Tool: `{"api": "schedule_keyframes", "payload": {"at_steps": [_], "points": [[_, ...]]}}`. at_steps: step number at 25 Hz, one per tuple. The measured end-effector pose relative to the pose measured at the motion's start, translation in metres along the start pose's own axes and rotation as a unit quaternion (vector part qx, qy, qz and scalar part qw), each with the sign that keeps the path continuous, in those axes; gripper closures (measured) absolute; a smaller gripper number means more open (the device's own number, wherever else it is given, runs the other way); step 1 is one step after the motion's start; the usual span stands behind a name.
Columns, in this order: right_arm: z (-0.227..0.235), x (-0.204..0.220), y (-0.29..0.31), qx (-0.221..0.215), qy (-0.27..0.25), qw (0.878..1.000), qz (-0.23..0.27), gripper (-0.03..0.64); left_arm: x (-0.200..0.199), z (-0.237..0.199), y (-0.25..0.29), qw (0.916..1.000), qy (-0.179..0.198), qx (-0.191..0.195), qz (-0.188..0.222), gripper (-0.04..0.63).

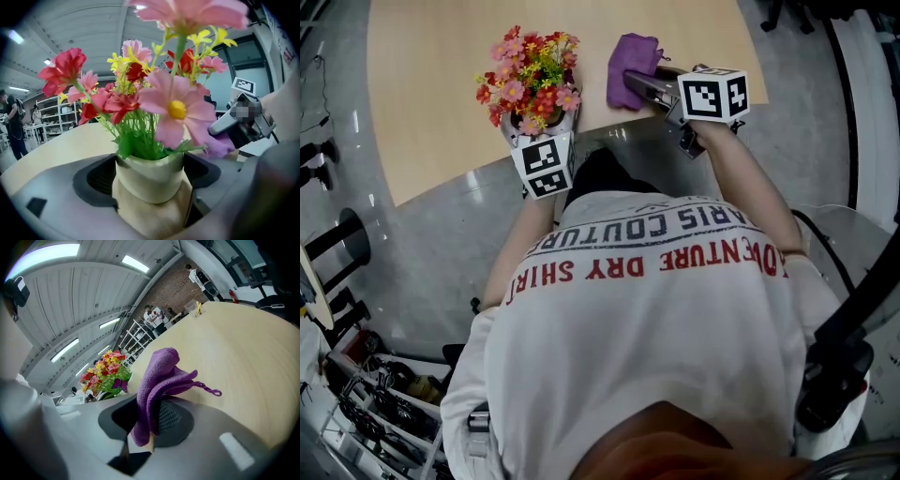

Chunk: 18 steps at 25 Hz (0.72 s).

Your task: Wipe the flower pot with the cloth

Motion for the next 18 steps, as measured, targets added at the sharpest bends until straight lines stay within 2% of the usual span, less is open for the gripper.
{"api": "schedule_keyframes", "payload": {"at_steps": [4,7,10,13,15,18], "points": [[-0.004,-0.004,0.008,-0.012,0.002,1.0,-0.005,0.551,-0.005,-0.004,0.001,0.9978,0.025,0.06,-0.009,0.14],[-0.01,-0.009,0.015,-0.026,-0.003,1.0,-0.013,0.551,-0.008,-0.004,0.001,0.9899,0.056,0.128,-0.025,0.14],[-0.013,-0.012,0.019,-0.037,-0.01,0.999,-0.026,0.552,-0.01,-0.002,0.0,0.9771,0.086,0.19,-0.042,0.14],[-0.019,-0.018,0.025,-0.058,-0.021,0.997,-0.038,0.552,-0.014,0.0,-0.003,0.9608,0.117,0.245,-0.058,0.14],[-0.024,-0.024,0.03,-0.078,-0.023,0.996,-0.045,0.551,-0.018,0.0,-0.003,0.951,0.131,0.272,-0.067,0.14],[-0.029,-0.031,0.045,-0.102,-0.013,0.994,-0.047,0.552,-0.019,-0.004,-0.001,0.9409,0.144,0.296,-0.078,0.14]]}}
Point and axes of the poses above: the fingertips, and each gripper's own axes: y forward along the fingers, z to its right, x out of its underside, the point moved 1 cm from there along -y, backward along the fingers, and after that the axes turned 13 degrees about -y, right-handed, at the moved point
